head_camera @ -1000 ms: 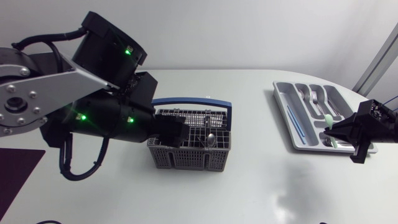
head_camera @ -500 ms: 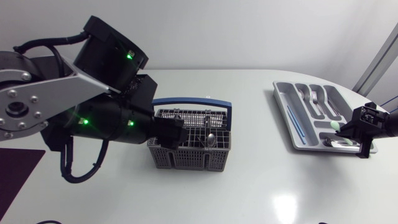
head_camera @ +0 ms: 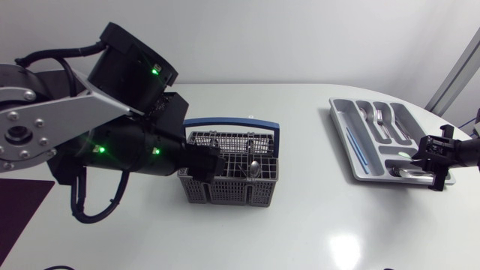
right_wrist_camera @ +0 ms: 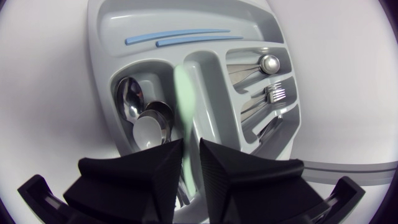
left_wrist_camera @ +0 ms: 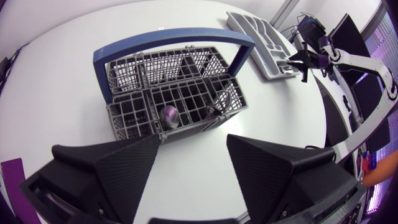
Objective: Unload the cutlery basket into the drawer organizer.
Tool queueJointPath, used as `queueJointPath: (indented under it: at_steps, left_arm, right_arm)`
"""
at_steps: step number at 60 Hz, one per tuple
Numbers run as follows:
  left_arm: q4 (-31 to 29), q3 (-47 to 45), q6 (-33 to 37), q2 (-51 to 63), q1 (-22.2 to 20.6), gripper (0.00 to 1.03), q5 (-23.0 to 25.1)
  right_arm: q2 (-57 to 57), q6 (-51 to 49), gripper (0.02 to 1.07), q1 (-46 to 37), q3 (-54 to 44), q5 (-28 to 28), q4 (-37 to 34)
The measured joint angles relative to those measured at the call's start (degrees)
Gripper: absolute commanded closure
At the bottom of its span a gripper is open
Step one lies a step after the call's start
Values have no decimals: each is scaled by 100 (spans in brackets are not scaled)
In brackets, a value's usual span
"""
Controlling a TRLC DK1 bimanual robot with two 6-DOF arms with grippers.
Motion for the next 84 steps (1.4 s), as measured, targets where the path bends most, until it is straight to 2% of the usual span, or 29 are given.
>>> queueJointPath:
  at_steps: [14,26,37,59,71,84]
  left_arm:
    - [0,-33,0,-20,-46,27,-42]
    - [-2,-33,22,-20,-48,27,-127]
    - [-4,-66,44,-26,-48,27,-127]
    - [-52,-103,44,-31,-122,27,-269]
    - [-435,-42,11,83,-177,27,-699]
    - [-990,455,-234,603,-197,27,-857]
  right_arm:
    - [-116,2,48,9,-256,85,118]
    - [-730,111,41,192,-619,98,118]
    - [-1447,535,39,581,-855,94,39]
    - [-2719,1812,38,1733,-1250,79,-841]
    - [-3320,2385,37,2415,-1539,85,-1064]
    - [-3801,2970,37,3110,-1661,186,-1272]
